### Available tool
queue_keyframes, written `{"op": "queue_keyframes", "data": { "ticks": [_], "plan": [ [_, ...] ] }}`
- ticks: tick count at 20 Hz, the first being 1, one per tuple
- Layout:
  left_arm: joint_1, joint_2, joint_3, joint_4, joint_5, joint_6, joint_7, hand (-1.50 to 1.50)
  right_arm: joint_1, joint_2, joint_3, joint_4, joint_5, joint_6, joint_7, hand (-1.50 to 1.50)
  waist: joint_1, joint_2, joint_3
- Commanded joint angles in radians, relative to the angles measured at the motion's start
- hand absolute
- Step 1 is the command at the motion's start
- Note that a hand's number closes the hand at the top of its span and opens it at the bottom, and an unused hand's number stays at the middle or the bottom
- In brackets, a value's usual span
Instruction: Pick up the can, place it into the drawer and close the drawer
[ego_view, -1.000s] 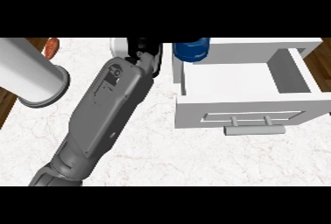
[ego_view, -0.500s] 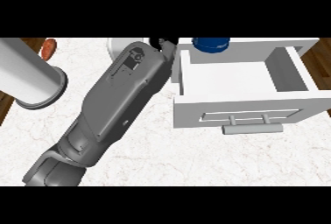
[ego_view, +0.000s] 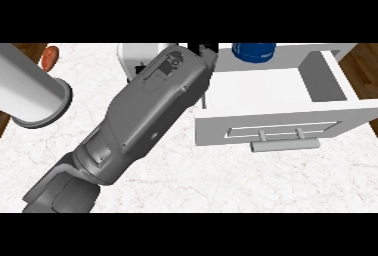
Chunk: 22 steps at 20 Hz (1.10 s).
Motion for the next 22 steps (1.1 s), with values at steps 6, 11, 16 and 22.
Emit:
{"op": "queue_keyframes", "data": {
  "ticks": [6,11,16,22],
  "plan": [
    [-0.046,0.000,-0.103,0.114,0.141,0.025,-0.055,1.50,-0.009,0.022,0.024,-0.031,0.010,-0.013,0.023,-1.50,-0.014,0.004,0.000],
    [-0.043,0.000,-0.169,0.189,0.168,0.016,-0.084,1.50,-0.038,-0.018,-0.003,0.024,-0.015,-0.015,0.029,-1.50,-0.024,0.010,0.001],
    [-0.061,0.000,-0.236,0.167,0.223,0.108,-0.070,-1.50,-0.040,-0.028,0.002,-0.006,-0.016,-0.013,0.051,-1.50,-0.028,0.007,0.001],
    [-0.036,0.000,-0.288,0.157,0.279,0.149,-0.114,-1.50,-0.089,-0.028,0.025,-0.003,0.004,-0.041,0.064,-1.50,-0.029,0.011,0.001]
  ]
}}
